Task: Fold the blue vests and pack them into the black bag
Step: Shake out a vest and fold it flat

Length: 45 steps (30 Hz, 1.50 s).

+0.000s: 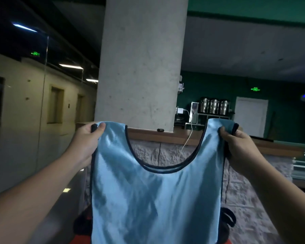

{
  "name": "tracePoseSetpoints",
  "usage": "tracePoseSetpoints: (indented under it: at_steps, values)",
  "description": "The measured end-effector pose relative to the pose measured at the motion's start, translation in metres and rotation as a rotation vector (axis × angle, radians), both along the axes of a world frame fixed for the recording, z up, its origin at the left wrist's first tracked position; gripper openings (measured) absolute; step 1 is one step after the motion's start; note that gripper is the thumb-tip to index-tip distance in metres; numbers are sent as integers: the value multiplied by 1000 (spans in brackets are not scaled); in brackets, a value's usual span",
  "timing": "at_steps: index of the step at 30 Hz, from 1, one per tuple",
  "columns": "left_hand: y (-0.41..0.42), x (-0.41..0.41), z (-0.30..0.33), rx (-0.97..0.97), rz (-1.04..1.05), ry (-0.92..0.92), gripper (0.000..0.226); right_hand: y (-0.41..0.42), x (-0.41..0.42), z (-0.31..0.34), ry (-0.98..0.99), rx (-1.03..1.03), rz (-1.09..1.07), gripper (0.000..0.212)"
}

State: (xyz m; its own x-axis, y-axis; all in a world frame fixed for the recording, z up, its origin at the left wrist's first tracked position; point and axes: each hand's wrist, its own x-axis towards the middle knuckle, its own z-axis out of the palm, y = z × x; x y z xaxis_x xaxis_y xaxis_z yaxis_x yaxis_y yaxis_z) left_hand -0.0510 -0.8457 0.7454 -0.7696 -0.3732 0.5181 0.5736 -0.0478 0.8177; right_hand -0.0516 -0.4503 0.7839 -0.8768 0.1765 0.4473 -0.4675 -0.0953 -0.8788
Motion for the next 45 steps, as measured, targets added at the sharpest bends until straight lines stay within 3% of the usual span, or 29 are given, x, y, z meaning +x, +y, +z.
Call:
tracePoseSetpoints:
  at_steps: [4, 10, 16, 23, 29, 32, 35, 37, 39, 42, 45]
  values:
    - [8, -19, -16, -145, 20, -27, 17, -1, -22, -21, -72, 115, 24, 30]
    - [9, -102, -82, -332, 95, -159, 18, 2, -99, -88, -183, 170, 55, 20]
    - [19, -216, -177, -405, 154, -311, 20, 7, -218, -192, -368, 168, 52, 30]
    - [41, -357, -289, -432, 266, -426, 9, 5, -367, -319, -542, 141, 64, 22]
    - [61, -437, -350, -718, 317, -503, 17, 0, -446, -404, -617, 225, 58, 19]
    - [61, -460, -373, -822, 357, -525, 9, -3, -465, -431, -619, 310, 1, 13]
    - [62, -467, -380, -891, 367, -546, 17, -5, -470, -434, -486, 584, -211, 29]
    - [69, -452, -373, -1016, 439, -530, 37, -12, -452, -422, -340, 814, -389, 34]
    - [83, -411, -367, -1085, 402, -468, 53, -22, -410, -412, -261, 866, -446, 37]
    - [97, -320, -379, -1072, 195, -447, 38, -31, -320, -425, -315, 989, -277, 40]
    - [105, -217, -402, -1152, -196, -650, 25, -29, -227, -452, -526, 1212, 25, 44]
